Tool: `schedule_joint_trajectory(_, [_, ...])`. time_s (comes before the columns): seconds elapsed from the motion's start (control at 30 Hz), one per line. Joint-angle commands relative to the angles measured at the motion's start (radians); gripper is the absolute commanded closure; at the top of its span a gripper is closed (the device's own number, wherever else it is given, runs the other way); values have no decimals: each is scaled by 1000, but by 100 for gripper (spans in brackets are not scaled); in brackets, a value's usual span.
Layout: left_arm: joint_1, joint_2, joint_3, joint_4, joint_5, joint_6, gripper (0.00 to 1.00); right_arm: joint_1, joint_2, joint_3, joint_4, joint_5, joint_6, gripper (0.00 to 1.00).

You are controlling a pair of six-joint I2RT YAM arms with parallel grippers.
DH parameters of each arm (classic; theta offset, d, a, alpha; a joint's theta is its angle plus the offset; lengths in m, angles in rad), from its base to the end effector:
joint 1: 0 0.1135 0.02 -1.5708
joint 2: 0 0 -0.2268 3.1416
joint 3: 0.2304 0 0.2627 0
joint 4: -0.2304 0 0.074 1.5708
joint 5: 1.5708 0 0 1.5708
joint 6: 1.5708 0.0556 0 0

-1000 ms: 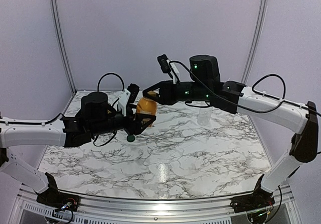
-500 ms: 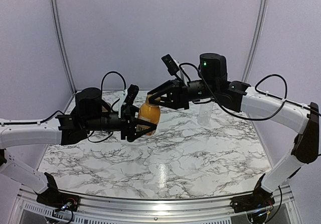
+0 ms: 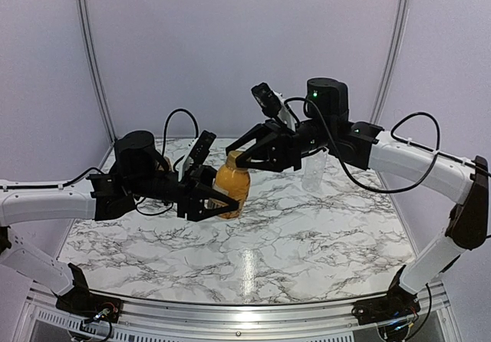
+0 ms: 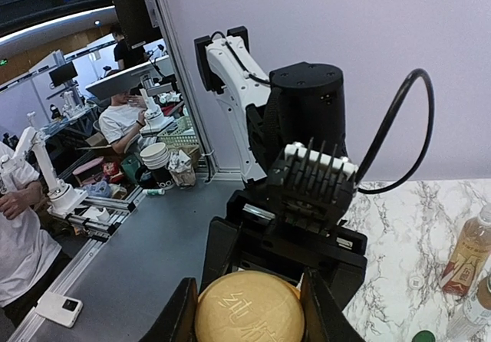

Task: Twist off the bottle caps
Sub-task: Unscrew the bottle cap from the plastic bottle.

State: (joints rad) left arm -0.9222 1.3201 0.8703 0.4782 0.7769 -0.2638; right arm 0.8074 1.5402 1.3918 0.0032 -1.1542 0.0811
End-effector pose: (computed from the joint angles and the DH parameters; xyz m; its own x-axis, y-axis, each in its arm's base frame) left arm 0.1705 -0.2895 0.2793 -0.2420 0.0115 -0.9702 0.9618 -0.1292 -0.2414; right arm 0.2193 0.3027 0.3477 -0.1741 -0.1345 -0.9755 -0.9068 -0.3643 0.2120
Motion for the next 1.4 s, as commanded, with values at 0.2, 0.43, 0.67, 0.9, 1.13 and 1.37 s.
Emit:
schedule_joint_trajectory(0.2, [-9, 2, 3, 109, -265, 45, 85, -20, -43, 48, -137, 295, 73, 26])
schedule_joint_trajectory(0.43, [-15, 17, 2, 68, -455, 74, 85, -10, -74, 53, -120, 457, 179, 15])
schedule_joint_trajectory(0.67, [-27, 16, 5, 28, -564, 100, 85, 48, -67, 113, -188, 766, 239, 15])
schedule_joint_trajectory(0.9, [-36, 22, 18, 0, -606, 117, 85, 93, -17, 173, -246, 878, 244, 15])
schedule_joint_trajectory(1.13, [-41, 20, 23, -16, -636, 128, 85, 109, 16, 200, -273, 896, 245, 23])
schedule_joint_trajectory(1.37, [-41, 14, 21, -26, -658, 136, 85, 113, 32, 198, -276, 880, 250, 33])
